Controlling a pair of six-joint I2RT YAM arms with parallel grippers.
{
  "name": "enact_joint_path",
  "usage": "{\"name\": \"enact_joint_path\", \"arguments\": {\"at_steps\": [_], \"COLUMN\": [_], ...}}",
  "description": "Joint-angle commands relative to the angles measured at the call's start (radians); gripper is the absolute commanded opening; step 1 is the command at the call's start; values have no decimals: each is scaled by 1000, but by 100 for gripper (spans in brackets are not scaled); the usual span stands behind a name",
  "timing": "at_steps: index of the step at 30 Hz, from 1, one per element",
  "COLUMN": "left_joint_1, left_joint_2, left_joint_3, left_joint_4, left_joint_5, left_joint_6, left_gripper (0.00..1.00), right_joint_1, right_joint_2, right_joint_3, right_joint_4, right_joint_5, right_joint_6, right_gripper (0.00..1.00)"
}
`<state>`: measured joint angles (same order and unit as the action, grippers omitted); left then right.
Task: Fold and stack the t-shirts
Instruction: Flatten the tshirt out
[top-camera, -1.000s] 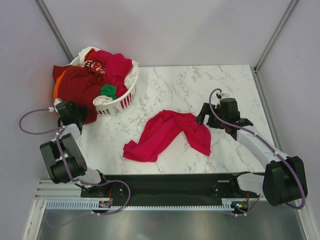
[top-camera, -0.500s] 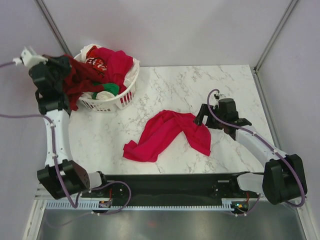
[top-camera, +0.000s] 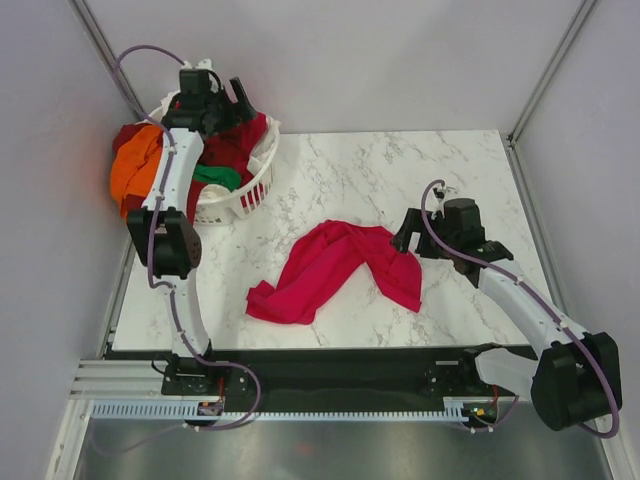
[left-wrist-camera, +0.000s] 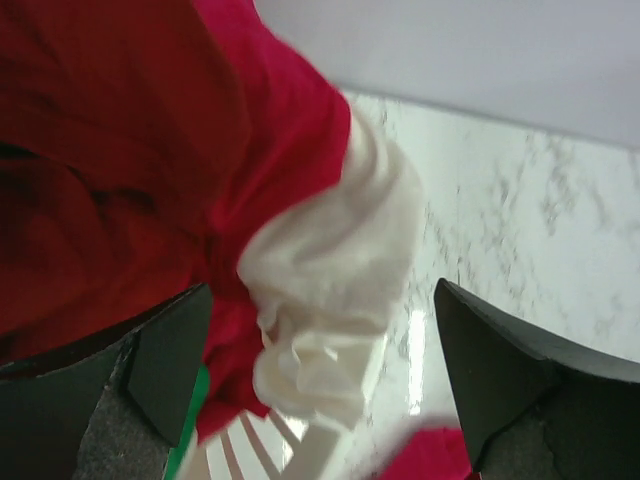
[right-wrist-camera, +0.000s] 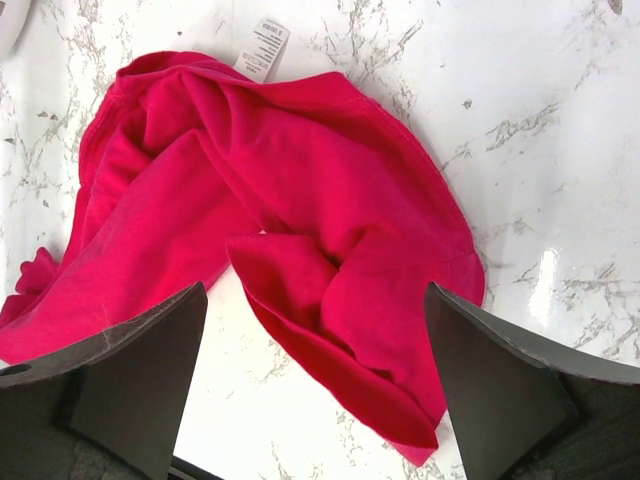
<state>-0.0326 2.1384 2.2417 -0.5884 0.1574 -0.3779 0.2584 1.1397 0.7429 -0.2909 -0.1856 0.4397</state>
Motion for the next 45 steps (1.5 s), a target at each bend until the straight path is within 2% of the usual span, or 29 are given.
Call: {"name": "enact_joint_path", "arguments": {"at_steps": [1, 3, 6, 10, 11, 14, 18, 20, 22, 26, 35, 36, 37, 38, 42, 44, 45], "left_joint_1": [-87, -124, -257, -351, -360, -380, -385, -383, -372, -310, -50, -21, -7, 5, 30, 10, -34], "left_joint_2": [-262, -307, -365, -387, -364, -270, -166, -123, -48, 109, 271, 279, 287, 296, 285, 252, 185], "left_joint_3": [-56, -95, -155, -273, -296, -335, -308, -280, -219, -52, 278, 297, 315, 343, 360, 366, 355], "left_joint_4": [-73, -73, -77, -79, -77, -88, -134, -154, -195, -303, -337, -337, -335, -326, -251, -241, -240], "left_joint_5": [-153, -177, -242, -173, -162, -125, -154, -217, -278, -286, -164, -163, -138, -121, 9, 50, 41], "left_joint_6": [119, 160, 249, 283, 277, 249, 243, 257, 283, 274, 217, 212, 205, 198, 151, 134, 135], "left_gripper": [100, 100, 100, 94, 88, 81, 82, 83, 85, 87, 88, 91, 98, 100, 100, 100, 100], "right_joint_1": [5, 7, 10, 10, 10, 13, 12, 12, 12, 10, 12, 13, 13, 12, 15, 33, 42], "right_joint_2": [-5, 3, 8, -3, -6, -21, -60, -95, -133, -169, -167, -163, -153, -146, -112, -78, -64], "right_joint_3": [30, 35, 47, 44, 42, 41, 59, 62, 56, 35, 49, 49, 49, 47, 39, 55, 59], "right_joint_4": [-16, -14, -16, -19, -19, -28, -86, -109, -129, -148, -188, -188, -188, -180, -146, -140, -142], "right_joint_5": [2, 0, 3, 5, 6, 11, 64, 80, 95, 103, 138, 141, 144, 149, 178, 217, 238], "right_joint_6": [-19, -18, -18, -15, -16, -18, -21, -21, -16, -1, -21, -19, -18, -7, 5, 2, 8], "right_gripper": [98, 98, 98, 98, 98, 98, 98, 98, 98, 98, 98, 98, 98, 98, 98, 98, 98]}}
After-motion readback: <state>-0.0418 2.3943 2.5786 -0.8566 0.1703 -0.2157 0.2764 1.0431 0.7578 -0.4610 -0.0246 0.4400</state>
